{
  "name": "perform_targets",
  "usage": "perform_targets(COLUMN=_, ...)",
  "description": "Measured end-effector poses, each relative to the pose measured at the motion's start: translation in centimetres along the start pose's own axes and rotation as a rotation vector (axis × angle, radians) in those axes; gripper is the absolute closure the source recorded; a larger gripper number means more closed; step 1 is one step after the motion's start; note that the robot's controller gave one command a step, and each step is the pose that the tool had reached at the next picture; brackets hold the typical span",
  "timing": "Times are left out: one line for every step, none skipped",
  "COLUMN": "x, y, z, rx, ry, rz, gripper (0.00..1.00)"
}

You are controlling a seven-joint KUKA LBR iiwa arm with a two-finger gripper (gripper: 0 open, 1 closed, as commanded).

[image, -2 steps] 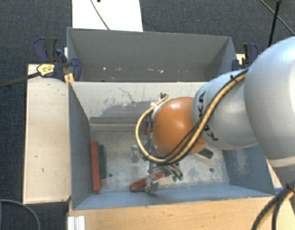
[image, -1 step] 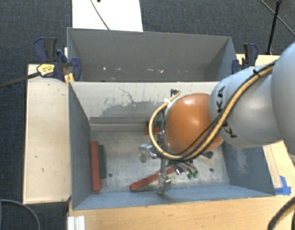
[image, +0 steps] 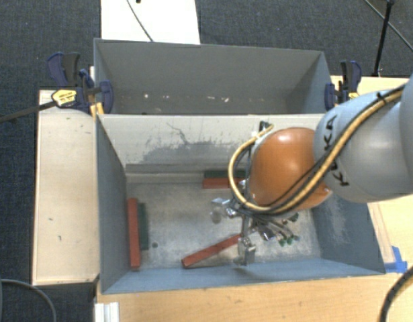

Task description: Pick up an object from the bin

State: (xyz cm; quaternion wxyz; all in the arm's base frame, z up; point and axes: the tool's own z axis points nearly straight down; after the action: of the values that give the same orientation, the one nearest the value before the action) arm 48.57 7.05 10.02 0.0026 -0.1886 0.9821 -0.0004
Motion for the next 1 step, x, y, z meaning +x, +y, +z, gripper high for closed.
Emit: perform_targets(x=-1.17, y=2.35, z=3.01, rx=-0.002, ry=-0.001, rz=0.036, gripper=0.00)
